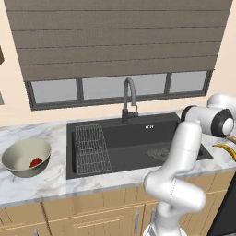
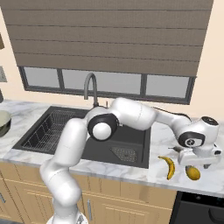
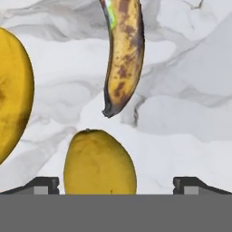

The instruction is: There is a mixed pile of frozen fruits and vegetables on the counter. Locate all the frozen vegetables and place the items in a bowl on the counter. Take all the frozen fruits and defrost them in a running sink.

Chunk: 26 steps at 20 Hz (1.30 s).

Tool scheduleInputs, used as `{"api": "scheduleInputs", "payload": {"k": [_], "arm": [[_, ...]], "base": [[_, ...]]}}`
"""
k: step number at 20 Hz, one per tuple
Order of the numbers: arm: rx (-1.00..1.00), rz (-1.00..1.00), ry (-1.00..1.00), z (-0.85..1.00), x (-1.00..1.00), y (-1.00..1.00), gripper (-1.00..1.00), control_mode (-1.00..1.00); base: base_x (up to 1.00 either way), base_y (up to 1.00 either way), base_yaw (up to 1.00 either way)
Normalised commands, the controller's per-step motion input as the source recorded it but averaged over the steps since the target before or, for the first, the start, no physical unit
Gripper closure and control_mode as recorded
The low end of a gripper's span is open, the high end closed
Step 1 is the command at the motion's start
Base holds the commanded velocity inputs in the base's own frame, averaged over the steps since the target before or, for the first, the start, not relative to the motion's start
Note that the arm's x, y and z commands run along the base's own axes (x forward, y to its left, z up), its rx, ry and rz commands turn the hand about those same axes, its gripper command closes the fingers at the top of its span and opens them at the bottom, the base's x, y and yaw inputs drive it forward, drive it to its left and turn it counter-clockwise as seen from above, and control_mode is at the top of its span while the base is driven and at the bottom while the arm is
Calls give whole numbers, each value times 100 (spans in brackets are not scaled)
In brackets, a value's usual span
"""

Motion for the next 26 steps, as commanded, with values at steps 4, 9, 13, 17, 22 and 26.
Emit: {"api": "scheduleInputs", "payload": {"k": [4,9,13,17,22,26], "arm": [[0,0,7,-36,0,5,-100,-100],[5,0,7,-48,0,6,-100,-100],[7,-2,2,-37,0,5,100,-100],[7,-2,-2,-27,1,16,100,-100],[-7,0,-2,31,-22,18,100,-100],[-13,0,-2,73,-31,22,100,-100]], "base": [[0,0,0],[0,0,0],[0,0,0],[0,0,0],[0,0,0],[0,0,0]]}}
